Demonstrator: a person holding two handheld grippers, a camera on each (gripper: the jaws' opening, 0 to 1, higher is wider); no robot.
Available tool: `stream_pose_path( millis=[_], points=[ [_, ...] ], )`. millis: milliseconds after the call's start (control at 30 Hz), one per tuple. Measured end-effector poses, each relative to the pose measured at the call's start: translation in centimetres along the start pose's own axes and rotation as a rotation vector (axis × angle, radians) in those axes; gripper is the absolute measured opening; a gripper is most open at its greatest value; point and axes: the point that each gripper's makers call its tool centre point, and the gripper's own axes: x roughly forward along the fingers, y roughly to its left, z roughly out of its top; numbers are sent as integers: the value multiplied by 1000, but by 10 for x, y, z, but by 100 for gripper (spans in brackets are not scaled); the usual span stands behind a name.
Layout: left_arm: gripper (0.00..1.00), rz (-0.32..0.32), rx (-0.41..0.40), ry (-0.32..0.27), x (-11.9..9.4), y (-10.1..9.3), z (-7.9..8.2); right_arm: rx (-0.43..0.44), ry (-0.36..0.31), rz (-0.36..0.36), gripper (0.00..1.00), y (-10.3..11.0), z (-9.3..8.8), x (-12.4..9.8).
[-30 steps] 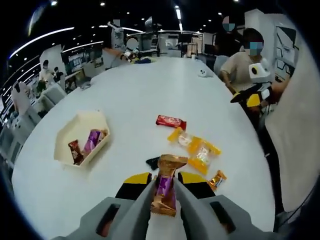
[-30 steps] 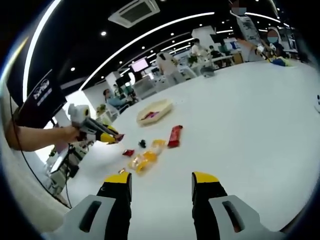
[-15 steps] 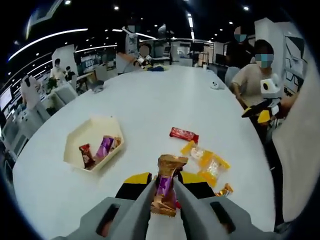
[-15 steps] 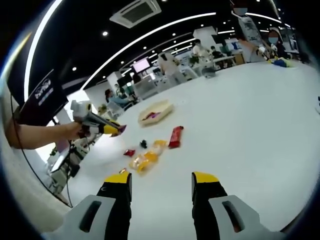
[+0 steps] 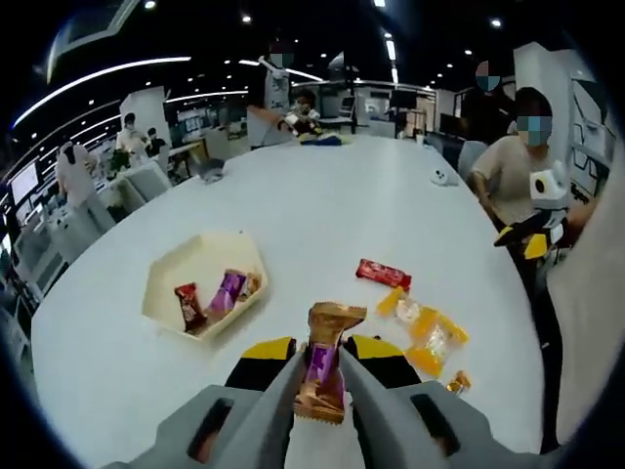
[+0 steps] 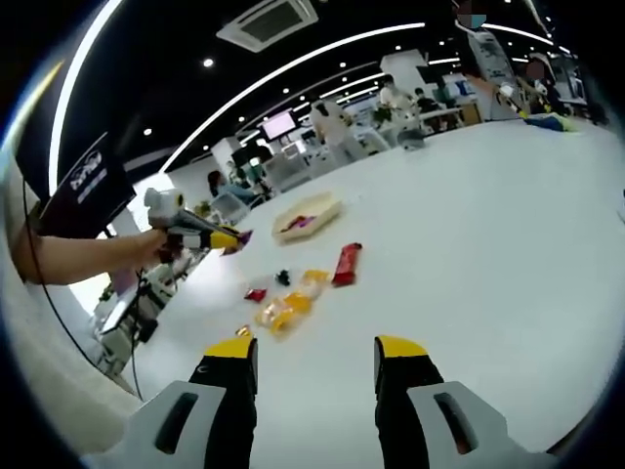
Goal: Place the target food into the container with the food tongs after gripping and lifting it, then release it inside without dropping or visibly crushing the food.
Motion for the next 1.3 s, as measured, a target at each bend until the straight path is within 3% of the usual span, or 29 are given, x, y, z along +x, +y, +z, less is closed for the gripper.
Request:
stream_pose_path(
  millis=[400,933,1300],
  points=[
    [19,62,-28,-19,12,23,11,14,-13,-24,48,-10,5,0],
    [19,74,-88,-55,22,41,21,30,-6,-33,48,-16,6,7],
    [20,48,-77,8,36,32,-1,51,-6,-45,48,-19,3,7]
  ],
)
